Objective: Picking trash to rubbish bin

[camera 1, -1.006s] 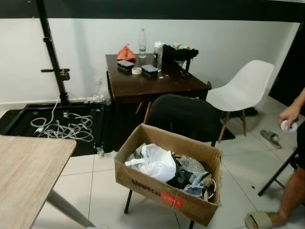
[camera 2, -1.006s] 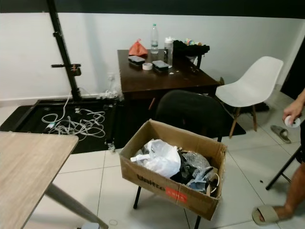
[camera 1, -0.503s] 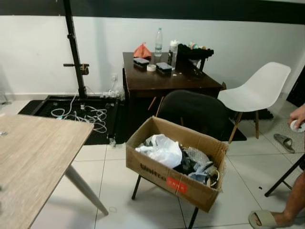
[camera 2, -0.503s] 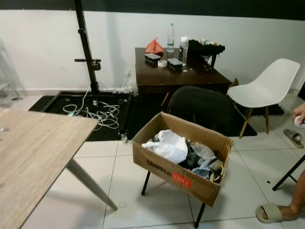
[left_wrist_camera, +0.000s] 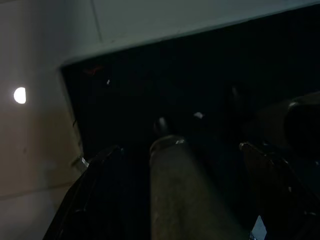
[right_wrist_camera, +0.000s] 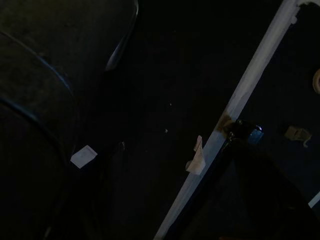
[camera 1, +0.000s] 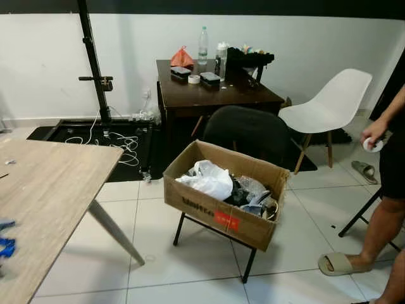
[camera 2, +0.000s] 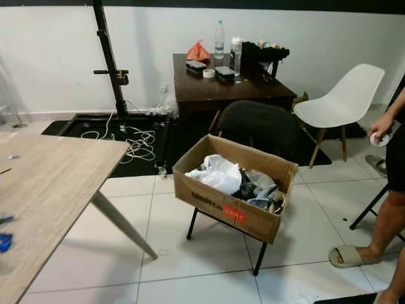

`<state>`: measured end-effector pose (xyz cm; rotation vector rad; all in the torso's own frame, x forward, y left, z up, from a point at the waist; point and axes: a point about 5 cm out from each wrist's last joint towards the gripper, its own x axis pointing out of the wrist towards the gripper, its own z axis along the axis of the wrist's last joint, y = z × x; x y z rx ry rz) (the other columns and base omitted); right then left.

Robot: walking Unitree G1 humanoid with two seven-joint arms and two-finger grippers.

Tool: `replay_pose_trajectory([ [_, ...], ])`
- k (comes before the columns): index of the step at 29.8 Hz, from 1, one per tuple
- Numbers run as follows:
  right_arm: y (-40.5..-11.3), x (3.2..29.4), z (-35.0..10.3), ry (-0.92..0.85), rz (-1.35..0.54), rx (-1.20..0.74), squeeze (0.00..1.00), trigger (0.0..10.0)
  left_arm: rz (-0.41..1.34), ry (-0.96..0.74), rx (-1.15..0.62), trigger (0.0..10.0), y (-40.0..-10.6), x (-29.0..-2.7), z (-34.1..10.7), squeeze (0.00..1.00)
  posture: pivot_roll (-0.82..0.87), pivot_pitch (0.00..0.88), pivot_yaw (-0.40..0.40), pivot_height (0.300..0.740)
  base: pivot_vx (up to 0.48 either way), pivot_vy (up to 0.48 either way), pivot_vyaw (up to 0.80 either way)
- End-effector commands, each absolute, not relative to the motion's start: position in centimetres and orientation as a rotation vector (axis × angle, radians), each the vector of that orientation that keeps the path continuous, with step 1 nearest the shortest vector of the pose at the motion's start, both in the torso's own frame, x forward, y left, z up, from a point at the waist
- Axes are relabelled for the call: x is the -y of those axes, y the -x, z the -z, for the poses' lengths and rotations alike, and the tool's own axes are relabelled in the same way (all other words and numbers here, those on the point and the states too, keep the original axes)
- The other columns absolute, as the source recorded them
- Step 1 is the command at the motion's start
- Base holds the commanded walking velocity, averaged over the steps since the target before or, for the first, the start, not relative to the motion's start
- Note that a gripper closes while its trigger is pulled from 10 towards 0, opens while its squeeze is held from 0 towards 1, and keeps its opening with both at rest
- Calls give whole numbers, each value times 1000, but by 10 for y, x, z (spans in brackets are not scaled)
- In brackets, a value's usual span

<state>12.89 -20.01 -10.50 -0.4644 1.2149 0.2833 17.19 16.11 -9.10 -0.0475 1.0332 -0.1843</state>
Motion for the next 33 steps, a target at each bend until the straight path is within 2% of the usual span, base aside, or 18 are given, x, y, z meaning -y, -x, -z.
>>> replay_pose_trajectory([
  [1, -127, 195, 106, 445, -296, -1220, 0, 10000, 195, 35, -1046, 10000, -170, -161, 92, 0, -146, 56, 36, 740, -304, 0, 0],
  [13, -125, 196, 107, 449, -290, -1227, 0, 10000, 193, 29, -1032, 10000, -174, -163, 90, 0, -147, 60, 46, 740, -294, 0, 0],
  [19, -116, 197, 109, 442, -304, -1263, 0, 10000, 188, 30, -1025, 10000, -174, -164, 90, 0, -138, 66, 45, 740, 0, 0, 0],
  [29, -114, 201, 109, 442, -306, -1274, 0, 10000, 246, -10, -1008, 10000, -174, -162, 89, 0, -139, 67, 48, 740, 0, 0, 744],
  [33, -113, 200, 110, 450, -317, -1280, 0, 10000, 342, -63, -964, 10000, -180, -156, 85, 0, -135, 60, 45, 740, 0, 0, 744],
])
